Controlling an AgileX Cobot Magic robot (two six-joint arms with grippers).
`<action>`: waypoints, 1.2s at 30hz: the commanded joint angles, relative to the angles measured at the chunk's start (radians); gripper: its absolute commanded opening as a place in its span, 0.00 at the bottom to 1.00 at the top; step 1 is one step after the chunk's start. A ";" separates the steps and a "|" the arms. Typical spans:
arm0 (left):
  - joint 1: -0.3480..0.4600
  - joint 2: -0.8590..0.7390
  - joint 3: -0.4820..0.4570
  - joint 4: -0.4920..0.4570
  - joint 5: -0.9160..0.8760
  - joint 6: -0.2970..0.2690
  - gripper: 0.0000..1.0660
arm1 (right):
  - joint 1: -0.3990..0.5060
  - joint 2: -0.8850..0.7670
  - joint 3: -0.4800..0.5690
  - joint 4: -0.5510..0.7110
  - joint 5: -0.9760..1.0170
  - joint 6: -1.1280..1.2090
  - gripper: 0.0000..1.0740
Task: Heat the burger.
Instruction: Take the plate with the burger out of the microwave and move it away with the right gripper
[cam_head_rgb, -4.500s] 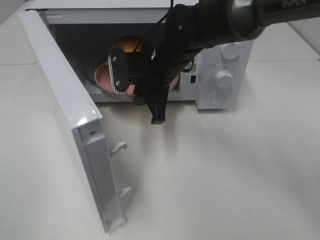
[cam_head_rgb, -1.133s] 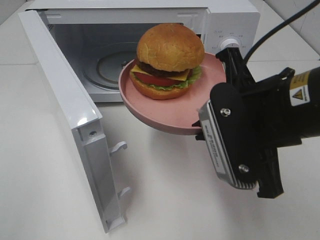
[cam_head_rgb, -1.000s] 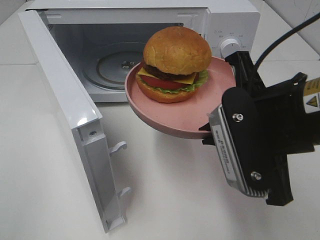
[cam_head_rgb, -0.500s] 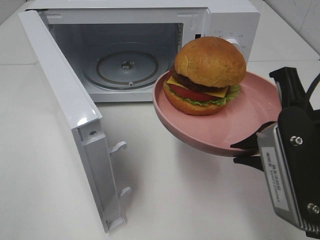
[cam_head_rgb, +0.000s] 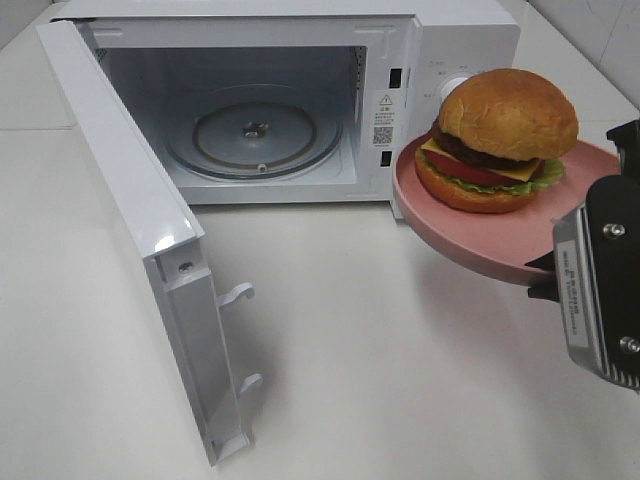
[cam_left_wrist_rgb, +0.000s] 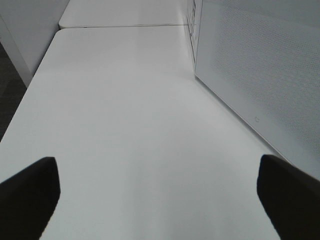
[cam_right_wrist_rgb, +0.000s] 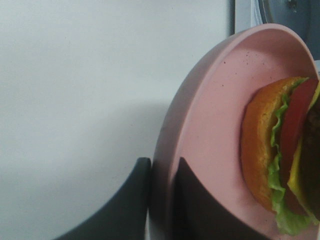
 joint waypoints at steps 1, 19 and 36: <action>0.002 -0.015 0.000 -0.001 -0.001 -0.001 0.97 | -0.006 -0.020 -0.009 -0.031 -0.058 0.002 0.02; 0.002 -0.015 0.000 -0.001 -0.001 -0.001 0.97 | -0.071 -0.137 -0.009 -0.152 0.049 0.127 0.02; 0.002 -0.015 0.000 -0.001 -0.001 -0.001 0.97 | -0.099 -0.141 0.073 -0.314 0.095 0.528 0.03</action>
